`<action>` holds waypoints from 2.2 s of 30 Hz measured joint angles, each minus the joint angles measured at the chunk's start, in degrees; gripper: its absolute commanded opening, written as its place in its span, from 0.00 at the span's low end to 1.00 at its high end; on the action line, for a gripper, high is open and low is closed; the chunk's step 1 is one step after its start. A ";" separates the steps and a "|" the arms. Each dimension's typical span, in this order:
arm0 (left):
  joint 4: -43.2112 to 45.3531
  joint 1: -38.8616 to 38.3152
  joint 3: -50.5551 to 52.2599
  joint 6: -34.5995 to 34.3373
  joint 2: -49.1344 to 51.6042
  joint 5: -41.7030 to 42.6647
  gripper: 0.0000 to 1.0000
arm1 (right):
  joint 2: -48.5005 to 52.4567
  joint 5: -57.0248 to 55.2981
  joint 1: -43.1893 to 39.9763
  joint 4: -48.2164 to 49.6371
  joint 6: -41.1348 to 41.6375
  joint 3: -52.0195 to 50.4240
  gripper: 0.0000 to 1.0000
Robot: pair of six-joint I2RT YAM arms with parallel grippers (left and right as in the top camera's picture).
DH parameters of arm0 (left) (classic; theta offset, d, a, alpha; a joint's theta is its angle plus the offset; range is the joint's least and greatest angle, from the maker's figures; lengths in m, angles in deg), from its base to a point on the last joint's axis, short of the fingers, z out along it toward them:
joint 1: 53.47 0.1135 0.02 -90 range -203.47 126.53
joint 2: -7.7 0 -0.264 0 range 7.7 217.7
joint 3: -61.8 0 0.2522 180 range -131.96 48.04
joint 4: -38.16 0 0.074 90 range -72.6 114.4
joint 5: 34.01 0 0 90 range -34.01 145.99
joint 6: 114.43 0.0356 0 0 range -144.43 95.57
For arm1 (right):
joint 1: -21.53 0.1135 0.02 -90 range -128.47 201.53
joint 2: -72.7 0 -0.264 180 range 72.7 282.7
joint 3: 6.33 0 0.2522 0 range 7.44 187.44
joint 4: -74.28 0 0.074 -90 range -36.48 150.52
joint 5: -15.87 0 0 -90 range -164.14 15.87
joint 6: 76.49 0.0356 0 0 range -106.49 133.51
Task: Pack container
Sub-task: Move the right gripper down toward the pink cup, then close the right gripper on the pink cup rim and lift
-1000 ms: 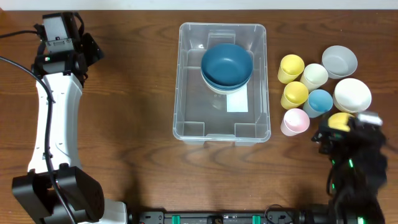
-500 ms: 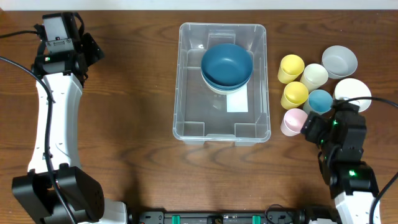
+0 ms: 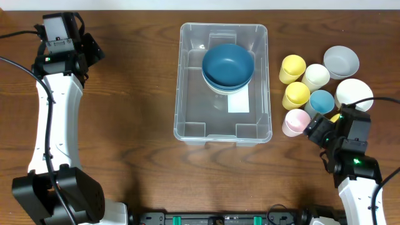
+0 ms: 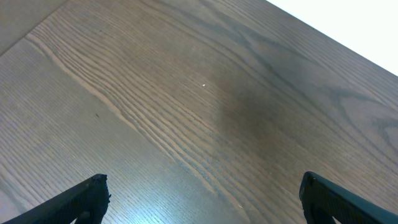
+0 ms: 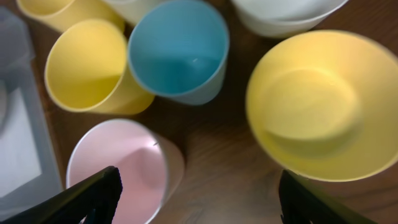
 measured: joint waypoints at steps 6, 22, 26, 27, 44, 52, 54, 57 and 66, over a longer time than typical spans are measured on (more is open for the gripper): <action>0.00 0.00 0.00 0.00 0.00 0.00 0.98 | -0.02 2.03 0.00 -3.78 0.00 0.00 0.81; 0.00 0.00 0.00 0.00 0.00 0.00 0.98 | 6.40 5.44 0.00 -0.17 -0.33 -0.20 0.64; -0.02 0.00 0.00 0.00 0.00 0.00 0.98 | 9.29 5.99 0.00 2.36 -0.44 -0.24 0.59; 0.00 0.00 0.00 0.00 0.00 0.00 0.98 | 9.99 6.36 0.00 2.86 -0.48 -0.24 0.55; -0.02 0.00 0.00 0.00 0.00 0.00 0.98 | 12.52 9.07 0.00 2.45 -0.66 -0.37 0.02; -0.02 0.00 0.00 0.00 0.00 0.00 0.98 | 12.52 9.22 0.00 1.84 -0.57 -0.44 0.01; 0.00 0.00 0.00 0.00 0.00 0.00 0.98 | 12.37 9.66 0.00 0.83 -0.96 -0.42 0.01; -0.02 0.00 0.00 0.00 0.00 0.00 0.98 | 10.95 10.27 0.04 -3.58 -2.25 0.76 0.01; -0.02 0.00 0.00 0.00 0.00 0.00 0.98 | 5.09 10.29 4.72 -18.69 -10.21 22.97 0.01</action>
